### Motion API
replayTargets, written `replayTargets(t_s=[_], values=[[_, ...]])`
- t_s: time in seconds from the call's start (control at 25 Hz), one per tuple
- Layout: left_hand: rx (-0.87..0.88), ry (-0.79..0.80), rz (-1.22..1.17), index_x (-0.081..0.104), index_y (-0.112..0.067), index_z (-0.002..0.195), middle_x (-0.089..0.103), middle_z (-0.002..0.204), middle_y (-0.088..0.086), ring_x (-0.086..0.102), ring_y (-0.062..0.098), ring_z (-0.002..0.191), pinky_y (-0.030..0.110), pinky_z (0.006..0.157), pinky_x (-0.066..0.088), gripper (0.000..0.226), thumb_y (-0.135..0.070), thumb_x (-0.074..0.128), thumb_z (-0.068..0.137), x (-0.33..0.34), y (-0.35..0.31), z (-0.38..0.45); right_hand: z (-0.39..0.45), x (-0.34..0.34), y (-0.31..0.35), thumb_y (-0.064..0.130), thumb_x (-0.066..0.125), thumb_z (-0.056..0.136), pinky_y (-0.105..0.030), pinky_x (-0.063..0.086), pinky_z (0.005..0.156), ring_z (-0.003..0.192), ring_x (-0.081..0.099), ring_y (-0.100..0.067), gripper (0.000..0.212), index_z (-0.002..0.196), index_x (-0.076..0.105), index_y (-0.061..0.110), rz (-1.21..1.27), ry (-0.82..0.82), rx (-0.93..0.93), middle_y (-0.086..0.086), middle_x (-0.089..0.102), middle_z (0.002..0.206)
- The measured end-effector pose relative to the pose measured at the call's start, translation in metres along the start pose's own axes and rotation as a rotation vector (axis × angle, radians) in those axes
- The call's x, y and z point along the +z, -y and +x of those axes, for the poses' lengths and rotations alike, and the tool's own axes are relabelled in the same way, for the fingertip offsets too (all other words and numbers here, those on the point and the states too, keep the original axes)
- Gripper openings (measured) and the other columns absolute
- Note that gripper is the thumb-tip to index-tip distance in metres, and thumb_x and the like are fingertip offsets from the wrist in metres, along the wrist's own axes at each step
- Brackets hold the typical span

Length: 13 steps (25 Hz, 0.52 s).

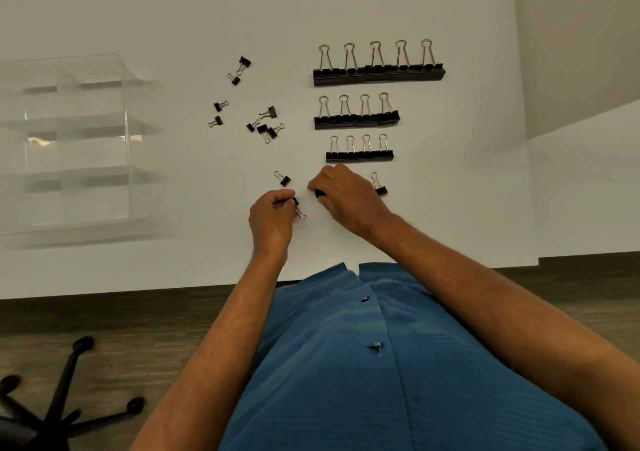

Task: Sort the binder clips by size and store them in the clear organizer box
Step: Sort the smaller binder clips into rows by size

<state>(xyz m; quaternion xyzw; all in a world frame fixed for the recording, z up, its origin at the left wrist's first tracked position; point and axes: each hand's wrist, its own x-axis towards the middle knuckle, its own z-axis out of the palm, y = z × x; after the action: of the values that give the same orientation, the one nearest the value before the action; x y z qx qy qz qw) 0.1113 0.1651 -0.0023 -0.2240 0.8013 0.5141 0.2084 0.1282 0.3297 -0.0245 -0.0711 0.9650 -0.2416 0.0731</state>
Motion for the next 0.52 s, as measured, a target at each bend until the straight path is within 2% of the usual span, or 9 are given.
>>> replayTargets(t_s=[0.08,0.2,0.36,0.52], values=[[0.013,-0.006,-0.01,0.07,-0.015,0.106,0.071,0.104,0.004,0.067,0.009,0.083,0.022,0.08,0.056,0.018,-0.004,0.06,0.094,0.003,-0.003,0.0,-0.009,-0.012,-0.006,0.02,0.071,0.091,-0.028,0.052,0.078,0.109,0.054,-0.018,0.031,0.121,0.064,0.017,0.106,-0.041,0.058,-0.001,0.059,0.117],[0.04,-0.003,-0.015,0.068,-0.021,0.1,0.068,0.106,0.005,0.069,0.015,0.086,0.026,0.082,0.057,0.02,-0.004,0.059,0.094,0.009,-0.01,0.002,-0.032,-0.03,-0.025,0.024,0.067,0.094,-0.023,0.048,0.077,0.106,0.052,-0.011,0.024,0.118,0.063,0.021,0.185,-0.166,0.177,0.005,0.054,0.115],[0.061,-0.024,0.001,0.067,-0.024,0.099,0.067,0.101,0.008,0.07,0.016,0.087,0.018,0.076,0.055,0.026,-0.002,0.054,0.095,0.019,-0.018,0.006,-0.062,-0.036,-0.046,0.015,0.063,0.096,-0.026,0.052,0.078,0.104,0.054,-0.011,0.019,0.115,0.066,0.019,0.232,-0.289,0.318,0.004,0.055,0.11],[0.131,-0.052,0.123,0.069,-0.015,0.108,0.068,0.095,0.003,0.067,0.015,0.087,0.027,0.083,0.056,0.022,-0.007,0.053,0.096,0.02,-0.017,0.005,-0.074,-0.032,-0.046,0.012,0.061,0.096,-0.029,0.054,0.08,0.105,0.055,-0.012,0.021,0.116,0.066,0.018,0.246,-0.304,0.332,0.004,0.057,0.111]])
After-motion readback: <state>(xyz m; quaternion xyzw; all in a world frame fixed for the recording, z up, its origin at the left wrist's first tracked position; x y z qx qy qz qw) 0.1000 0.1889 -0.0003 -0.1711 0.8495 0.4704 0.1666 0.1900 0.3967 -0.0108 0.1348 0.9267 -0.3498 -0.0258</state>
